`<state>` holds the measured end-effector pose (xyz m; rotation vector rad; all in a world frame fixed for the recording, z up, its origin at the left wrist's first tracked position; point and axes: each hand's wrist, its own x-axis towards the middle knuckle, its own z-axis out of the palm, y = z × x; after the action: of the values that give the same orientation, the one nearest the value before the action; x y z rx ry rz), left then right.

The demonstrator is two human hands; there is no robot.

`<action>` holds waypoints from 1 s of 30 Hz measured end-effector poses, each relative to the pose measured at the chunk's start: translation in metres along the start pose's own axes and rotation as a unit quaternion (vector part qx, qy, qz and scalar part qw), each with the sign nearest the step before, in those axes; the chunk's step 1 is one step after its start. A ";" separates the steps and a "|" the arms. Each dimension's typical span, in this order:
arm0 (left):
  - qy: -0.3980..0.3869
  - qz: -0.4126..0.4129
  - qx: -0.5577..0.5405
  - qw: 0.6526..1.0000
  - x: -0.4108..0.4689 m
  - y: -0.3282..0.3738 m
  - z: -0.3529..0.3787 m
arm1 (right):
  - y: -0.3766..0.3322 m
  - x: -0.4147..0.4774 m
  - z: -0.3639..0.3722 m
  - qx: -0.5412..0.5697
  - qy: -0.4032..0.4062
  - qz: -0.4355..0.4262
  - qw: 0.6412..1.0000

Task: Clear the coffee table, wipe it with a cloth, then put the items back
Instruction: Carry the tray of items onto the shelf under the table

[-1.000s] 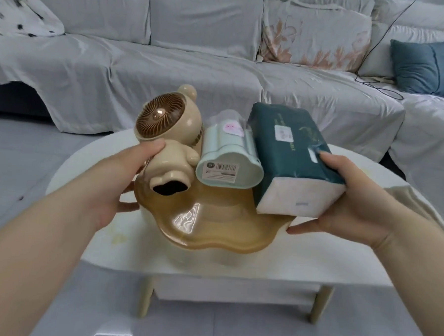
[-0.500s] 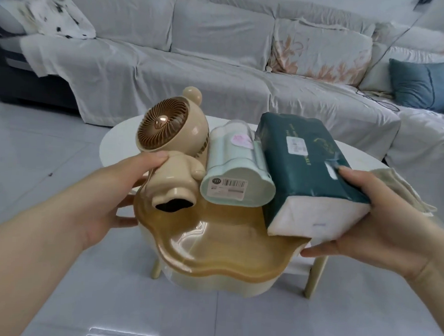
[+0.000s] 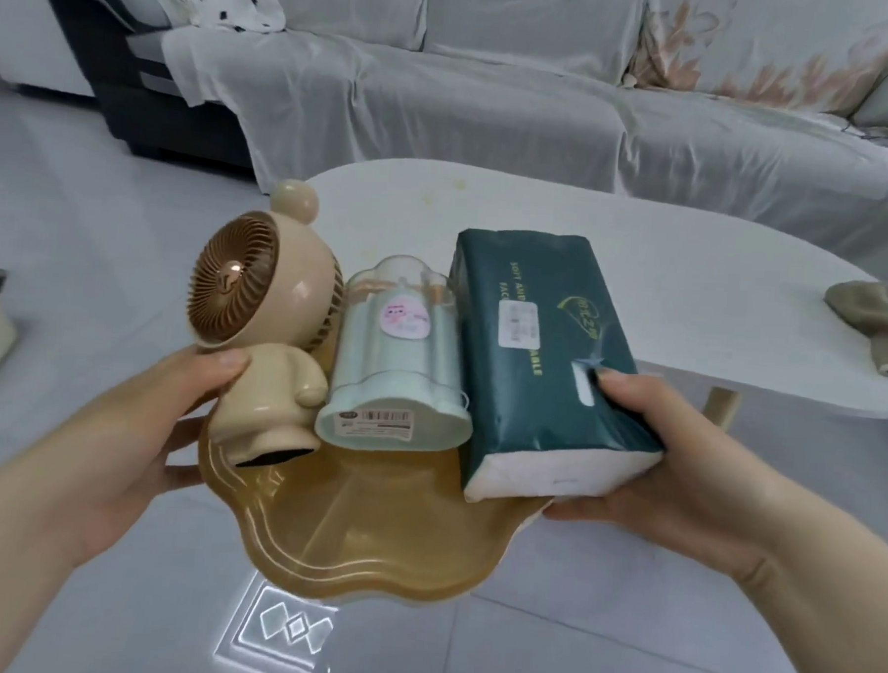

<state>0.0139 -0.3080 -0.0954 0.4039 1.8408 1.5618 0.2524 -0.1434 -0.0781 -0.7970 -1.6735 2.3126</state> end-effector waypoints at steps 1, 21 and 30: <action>0.003 0.002 0.005 1.000 -0.002 -0.007 -0.009 | 0.003 0.001 0.003 -0.005 -0.006 0.008 1.000; -0.109 -0.056 -0.002 0.992 0.083 -0.175 0.020 | 0.150 0.063 -0.052 0.039 0.092 0.128 0.987; -0.195 -0.075 -0.033 0.977 0.117 -0.159 0.093 | 0.141 0.049 -0.094 0.111 0.225 0.129 0.959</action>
<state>0.0217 -0.2026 -0.2862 0.4906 1.4783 1.3276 0.2824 -0.0937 -0.2447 -1.4275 -1.1511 2.1934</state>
